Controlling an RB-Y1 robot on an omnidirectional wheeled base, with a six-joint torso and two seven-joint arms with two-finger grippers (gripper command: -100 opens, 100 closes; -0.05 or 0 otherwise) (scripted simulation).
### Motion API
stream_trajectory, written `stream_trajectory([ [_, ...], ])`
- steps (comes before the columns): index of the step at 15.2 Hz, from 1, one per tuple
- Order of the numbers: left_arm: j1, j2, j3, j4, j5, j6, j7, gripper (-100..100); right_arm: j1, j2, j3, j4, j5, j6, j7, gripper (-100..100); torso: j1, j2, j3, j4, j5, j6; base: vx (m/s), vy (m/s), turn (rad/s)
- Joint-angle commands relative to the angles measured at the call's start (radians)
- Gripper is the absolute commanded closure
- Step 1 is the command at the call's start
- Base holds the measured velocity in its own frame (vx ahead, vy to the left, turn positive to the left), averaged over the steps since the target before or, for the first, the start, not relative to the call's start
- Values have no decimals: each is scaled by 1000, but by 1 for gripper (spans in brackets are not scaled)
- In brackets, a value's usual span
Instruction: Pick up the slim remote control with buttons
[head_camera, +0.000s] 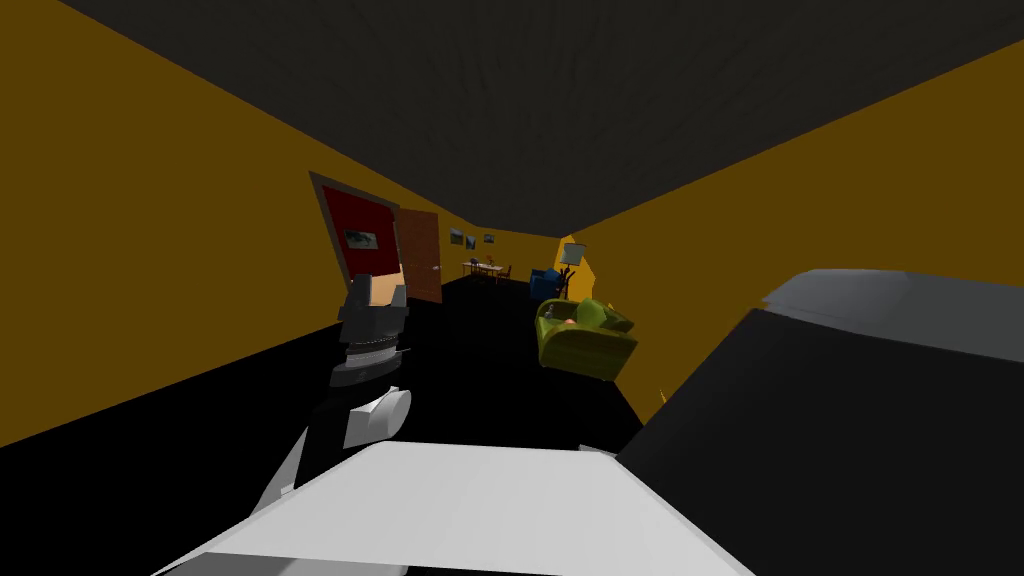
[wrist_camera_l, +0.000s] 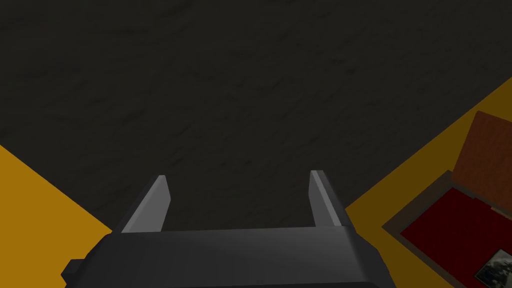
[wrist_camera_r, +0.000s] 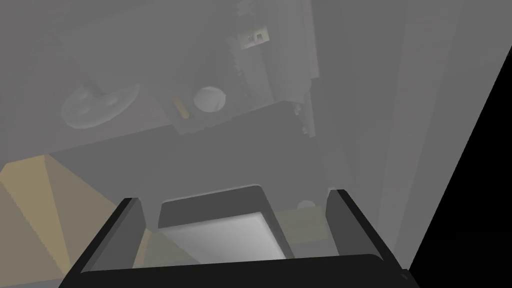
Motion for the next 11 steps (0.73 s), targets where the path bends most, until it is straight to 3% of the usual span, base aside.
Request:
stream_trajectory([
  [1,0,0,0,0,0,0,0,0,0,0,0,0,0,0,0,-100,0,0,0,0,0,0,-125,8,1],
  [2,0,0,0,0,0,0,0,0,-5,3,-3,5,-6,2,12,100,-1,-3,-1,0,0,0,-43,5,21],
  [6,0,0,0,0,0,0,0,0,-6,3,-2,4,-5,2,13,100,-5,-9,-5,-2,-2,3,-7,1,4],
  [7,0,0,0,0,0,0,0,0,22,-5,-4,-7,12,-11,1,100,-5,-10,-6,-2,-2,3,81,-26,-15],
  [11,1,0,0,0,0,0,0,0,90,-23,-11,-35,58,-42,-31,100,-10,-23,-13,-5,-2,2,198,-27,-13],
])
